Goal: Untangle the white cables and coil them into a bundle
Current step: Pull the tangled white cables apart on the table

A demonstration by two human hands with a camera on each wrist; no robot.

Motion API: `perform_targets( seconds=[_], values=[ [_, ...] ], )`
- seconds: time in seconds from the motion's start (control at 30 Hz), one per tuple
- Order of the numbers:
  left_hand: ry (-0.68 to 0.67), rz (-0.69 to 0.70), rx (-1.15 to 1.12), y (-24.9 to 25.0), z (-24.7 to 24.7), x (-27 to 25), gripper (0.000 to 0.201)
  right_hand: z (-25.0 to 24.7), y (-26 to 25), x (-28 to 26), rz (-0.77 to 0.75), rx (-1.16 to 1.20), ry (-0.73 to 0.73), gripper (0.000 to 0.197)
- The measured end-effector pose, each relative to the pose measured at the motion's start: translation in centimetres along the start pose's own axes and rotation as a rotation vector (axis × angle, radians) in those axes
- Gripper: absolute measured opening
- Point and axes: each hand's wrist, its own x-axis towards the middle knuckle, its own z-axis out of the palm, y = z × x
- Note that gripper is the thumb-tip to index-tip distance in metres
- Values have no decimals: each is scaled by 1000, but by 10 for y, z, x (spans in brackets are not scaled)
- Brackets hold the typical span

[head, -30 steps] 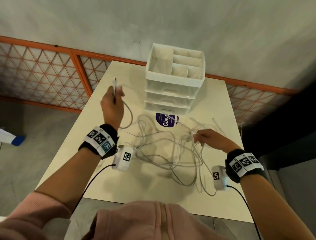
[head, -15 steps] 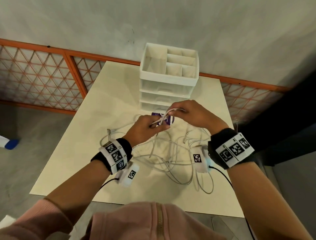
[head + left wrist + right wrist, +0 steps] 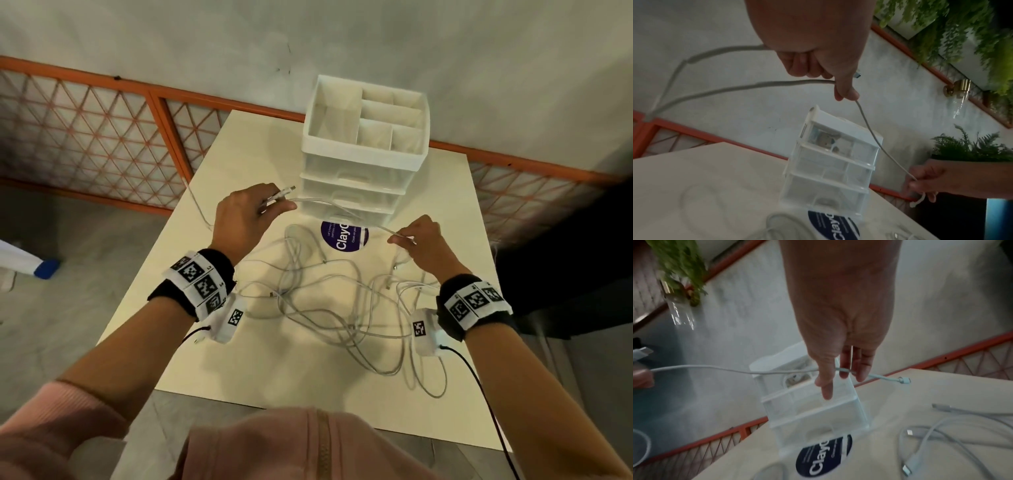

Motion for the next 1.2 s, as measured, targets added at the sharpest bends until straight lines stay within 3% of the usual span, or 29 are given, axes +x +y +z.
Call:
perform_targets(
  seconds=[0.13,0.33,0.4,0.47,0.57,0.63,0.7,0.8,0.97,1.07,1.2],
  values=[
    [-17,-6,85,-16,17,5,35,20,-6,20,145,122,176,22],
    [-82,-41,181,-36,40,20,35,50,-26,28,109,21,245,45],
    [-94,-51,200,-41,47,22,35,64,-40,28,50,-89,182,43],
    [-96,-62,203,-44,53,25,34,80,-48,30,-35,-186,16,30],
    [-100,-51,197,-43,57,31,33,104,-52,33,-135,-37,-253,14],
    [-102,-31,194,-42,58,36,33,114,-57,37,-120,32,-364,29],
    [-129,-31,172,-40,58,39,33,121,-63,43,-101,34,-390,39],
    [-193,-62,151,-41,59,40,33,126,-68,46,-108,7,-362,29],
    [-204,-88,129,-43,54,38,31,87,-71,50,-22,124,-331,16],
    [-221,-125,-40,-40,52,37,31,30,-85,48,-120,193,-260,12],
    [-333,-133,-303,-10,46,35,27,-45,-113,32,-282,357,-336,14]
  ],
)
